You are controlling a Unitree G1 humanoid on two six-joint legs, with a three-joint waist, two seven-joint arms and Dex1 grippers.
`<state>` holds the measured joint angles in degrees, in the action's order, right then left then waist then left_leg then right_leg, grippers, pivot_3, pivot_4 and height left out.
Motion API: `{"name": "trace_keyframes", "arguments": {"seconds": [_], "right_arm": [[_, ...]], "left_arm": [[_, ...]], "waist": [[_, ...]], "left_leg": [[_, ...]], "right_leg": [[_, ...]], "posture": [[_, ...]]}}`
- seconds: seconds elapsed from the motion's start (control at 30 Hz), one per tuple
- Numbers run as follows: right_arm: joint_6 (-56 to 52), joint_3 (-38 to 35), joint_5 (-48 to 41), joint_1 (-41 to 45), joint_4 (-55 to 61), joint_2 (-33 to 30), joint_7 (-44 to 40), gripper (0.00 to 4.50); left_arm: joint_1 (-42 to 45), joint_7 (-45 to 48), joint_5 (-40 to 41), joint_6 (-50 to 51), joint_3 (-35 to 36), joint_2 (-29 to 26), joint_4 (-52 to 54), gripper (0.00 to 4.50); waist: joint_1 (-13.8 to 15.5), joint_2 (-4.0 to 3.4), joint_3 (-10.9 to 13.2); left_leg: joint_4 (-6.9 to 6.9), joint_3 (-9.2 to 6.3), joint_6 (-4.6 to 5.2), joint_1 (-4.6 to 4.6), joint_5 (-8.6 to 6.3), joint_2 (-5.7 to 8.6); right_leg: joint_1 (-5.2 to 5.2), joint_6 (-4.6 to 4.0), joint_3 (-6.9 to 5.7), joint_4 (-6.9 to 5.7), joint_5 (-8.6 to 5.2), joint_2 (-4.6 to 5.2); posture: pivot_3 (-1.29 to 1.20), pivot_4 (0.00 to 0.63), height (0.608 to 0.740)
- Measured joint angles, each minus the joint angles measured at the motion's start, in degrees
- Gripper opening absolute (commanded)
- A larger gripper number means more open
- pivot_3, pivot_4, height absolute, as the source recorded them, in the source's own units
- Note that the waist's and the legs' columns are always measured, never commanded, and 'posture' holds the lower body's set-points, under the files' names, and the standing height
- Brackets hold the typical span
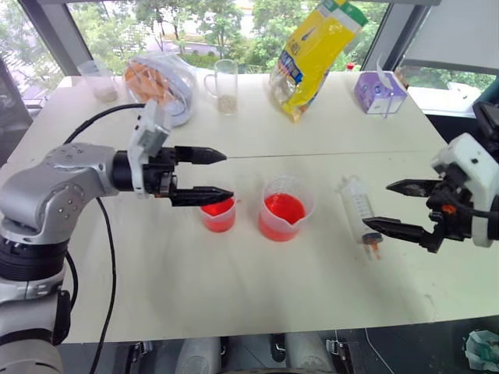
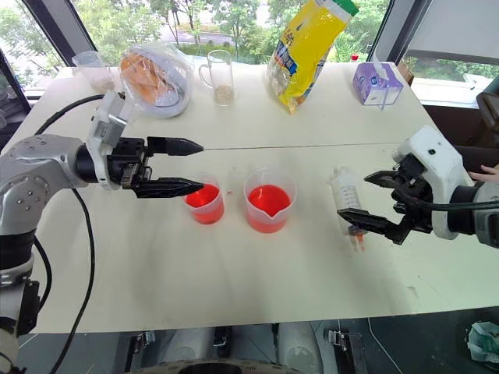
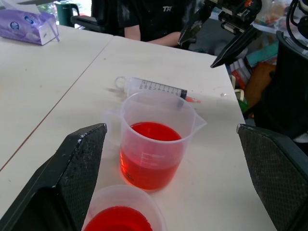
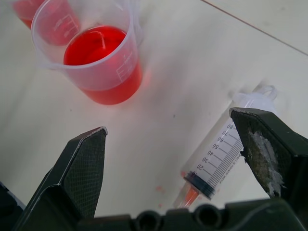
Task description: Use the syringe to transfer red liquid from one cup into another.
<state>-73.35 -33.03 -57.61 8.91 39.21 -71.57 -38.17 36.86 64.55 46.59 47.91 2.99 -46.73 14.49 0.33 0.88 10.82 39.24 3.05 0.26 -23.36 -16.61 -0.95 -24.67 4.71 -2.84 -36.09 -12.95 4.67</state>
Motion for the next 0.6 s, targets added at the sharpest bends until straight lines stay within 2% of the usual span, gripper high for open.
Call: {"name": "trace_keyframes", "arguments": {"seconds": [0.47, 0.6], "right_arm": [[-1.8, -3.8, 0.1, -3.0, 1.2, 0.9, 1.6, 4.46], [-1.8, 1.9, 1.4, 0.7, -2.7, 2.9, 5.4, 4.46]], "left_arm": [[4.8, 3.2, -2.4, -2.4, -2.4, 4.0, -5.4, 4.50], [4.7, 2.9, -2.6, -3.8, -2.3, 5.5, -5.2, 4.50]], "waist": [[0.3, 0.01, 0.0], [0.3, 0.04, 0.0]], "left_leg": [[0.05, -0.02, 0.00, 0.02, 0.00, 0.01], [0.09, -0.01, 0.00, 0.05, 0.00, 0.02]], "right_leg": [[0.05, 0.00, -0.01, -0.02, 0.00, -0.03], [0.10, -0.04, 0.01, 0.00, 0.00, 0.01]], "posture": [[0.00, 0.150, 0.740], [0.00, 0.150, 0.740]]}}
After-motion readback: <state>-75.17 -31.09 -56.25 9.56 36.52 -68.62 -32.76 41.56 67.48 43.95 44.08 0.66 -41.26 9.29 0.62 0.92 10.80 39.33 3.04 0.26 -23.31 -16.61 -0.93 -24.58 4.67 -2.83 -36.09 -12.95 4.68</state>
